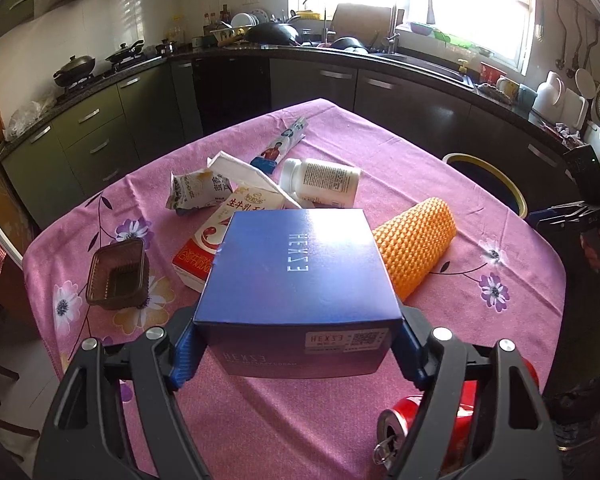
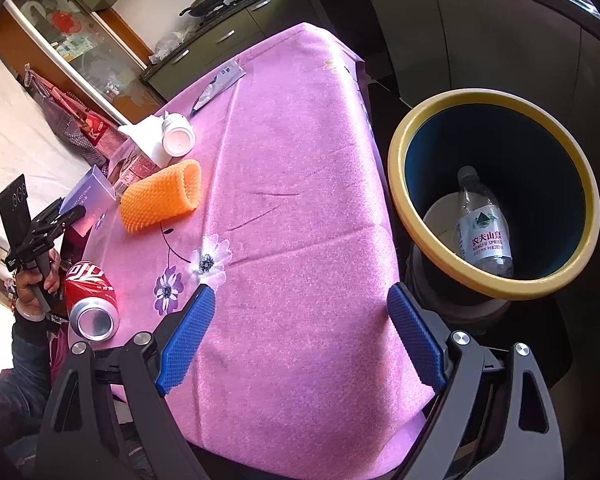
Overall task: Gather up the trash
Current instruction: 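Carry the blue box over the bin and open the left gripper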
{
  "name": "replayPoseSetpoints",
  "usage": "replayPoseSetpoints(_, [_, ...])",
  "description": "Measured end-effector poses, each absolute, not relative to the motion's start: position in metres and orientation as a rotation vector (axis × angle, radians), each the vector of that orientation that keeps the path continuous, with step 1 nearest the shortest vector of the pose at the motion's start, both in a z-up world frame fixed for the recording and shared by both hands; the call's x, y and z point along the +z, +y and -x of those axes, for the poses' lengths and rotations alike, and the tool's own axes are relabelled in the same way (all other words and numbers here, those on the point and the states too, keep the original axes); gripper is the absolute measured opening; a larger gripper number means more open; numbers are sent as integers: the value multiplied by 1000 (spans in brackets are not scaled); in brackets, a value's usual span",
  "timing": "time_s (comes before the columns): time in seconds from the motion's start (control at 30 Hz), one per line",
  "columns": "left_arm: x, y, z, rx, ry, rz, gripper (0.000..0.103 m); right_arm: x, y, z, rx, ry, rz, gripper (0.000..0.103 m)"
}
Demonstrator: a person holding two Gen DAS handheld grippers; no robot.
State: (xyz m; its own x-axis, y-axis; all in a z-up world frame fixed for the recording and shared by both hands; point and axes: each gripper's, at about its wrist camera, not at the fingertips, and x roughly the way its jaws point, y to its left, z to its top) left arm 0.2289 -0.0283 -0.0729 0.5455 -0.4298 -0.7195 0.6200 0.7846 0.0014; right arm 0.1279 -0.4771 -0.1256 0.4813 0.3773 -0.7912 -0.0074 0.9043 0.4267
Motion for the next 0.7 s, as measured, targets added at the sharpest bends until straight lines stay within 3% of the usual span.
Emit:
replayPoseSetpoints(0.33, [-17, -87, -191, -757, 693, -352, 73, -105, -491, -100, 236, 971, -413, 87])
replayPoseSetpoints(0.7, [9, -262, -194, -1057, 712, -454, 73, -107, -573, -22, 78, 868, -527, 87])
